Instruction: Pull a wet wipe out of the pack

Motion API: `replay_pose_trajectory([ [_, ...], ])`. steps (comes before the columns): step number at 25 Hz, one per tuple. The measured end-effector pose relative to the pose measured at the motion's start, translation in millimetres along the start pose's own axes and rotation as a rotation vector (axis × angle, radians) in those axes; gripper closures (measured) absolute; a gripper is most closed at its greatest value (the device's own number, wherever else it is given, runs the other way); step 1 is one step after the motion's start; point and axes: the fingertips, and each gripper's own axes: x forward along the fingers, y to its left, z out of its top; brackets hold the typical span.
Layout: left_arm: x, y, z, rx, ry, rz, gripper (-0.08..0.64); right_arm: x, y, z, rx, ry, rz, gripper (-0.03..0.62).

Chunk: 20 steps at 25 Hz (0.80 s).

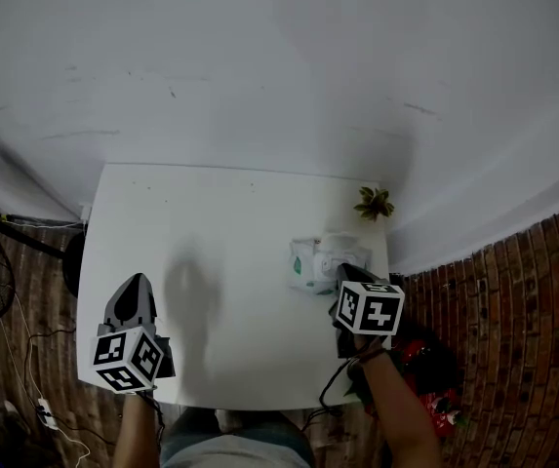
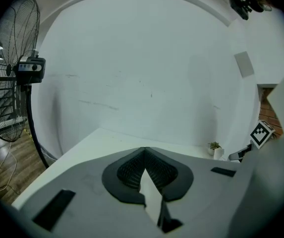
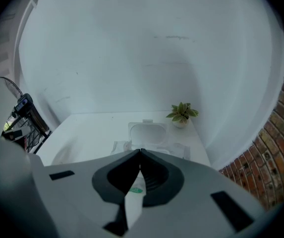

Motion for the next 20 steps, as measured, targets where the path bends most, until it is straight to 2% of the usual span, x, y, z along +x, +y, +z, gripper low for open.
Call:
replay_pose_trajectory([
  [20,-4,-1,19,-0.01,-0.032,-0.041,0.558,-30,7,33,-0.005,-0.092,-0.029,0.589],
])
